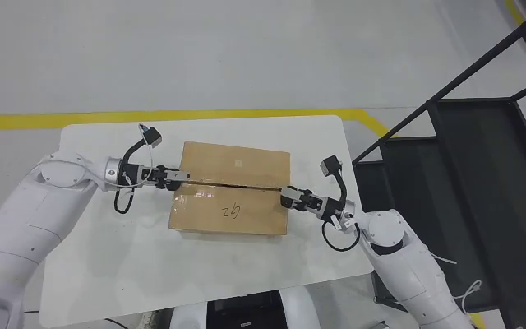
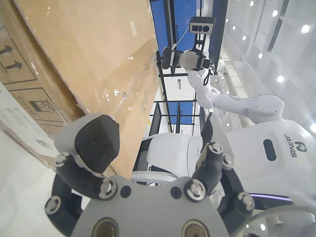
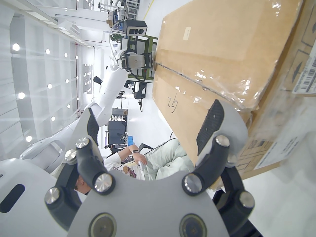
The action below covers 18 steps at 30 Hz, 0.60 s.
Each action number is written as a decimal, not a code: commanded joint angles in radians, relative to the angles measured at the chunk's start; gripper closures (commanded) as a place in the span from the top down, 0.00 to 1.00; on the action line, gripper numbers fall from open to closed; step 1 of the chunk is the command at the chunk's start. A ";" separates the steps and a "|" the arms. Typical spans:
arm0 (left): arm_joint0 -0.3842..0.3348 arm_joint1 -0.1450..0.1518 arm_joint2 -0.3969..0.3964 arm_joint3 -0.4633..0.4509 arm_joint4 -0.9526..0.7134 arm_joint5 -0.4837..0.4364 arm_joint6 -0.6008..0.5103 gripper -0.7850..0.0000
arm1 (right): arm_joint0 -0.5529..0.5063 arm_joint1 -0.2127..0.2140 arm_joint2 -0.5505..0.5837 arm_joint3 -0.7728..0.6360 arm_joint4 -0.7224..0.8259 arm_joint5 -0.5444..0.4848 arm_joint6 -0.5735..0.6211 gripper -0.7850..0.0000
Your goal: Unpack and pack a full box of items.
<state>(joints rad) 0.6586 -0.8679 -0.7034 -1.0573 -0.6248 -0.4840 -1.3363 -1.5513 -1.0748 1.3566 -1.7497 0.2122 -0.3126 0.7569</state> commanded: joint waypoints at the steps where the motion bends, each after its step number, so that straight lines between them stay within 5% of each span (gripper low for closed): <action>1: 0.001 0.001 -0.001 -0.006 -0.001 0.000 0.000 1.00 | -0.015 0.002 0.017 -0.020 0.003 -0.004 -0.004 1.00; 18: -0.017 -0.001 -0.009 -0.056 -0.006 0.027 -0.027 1.00 | -0.136 0.018 0.122 -0.124 0.045 -0.024 0.000 1.00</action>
<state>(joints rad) 0.6448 -0.8672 -0.7163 -1.1161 -0.6373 -0.4589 -1.3615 -1.6869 -1.0566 1.4794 -1.8746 0.2558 -0.3358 0.7574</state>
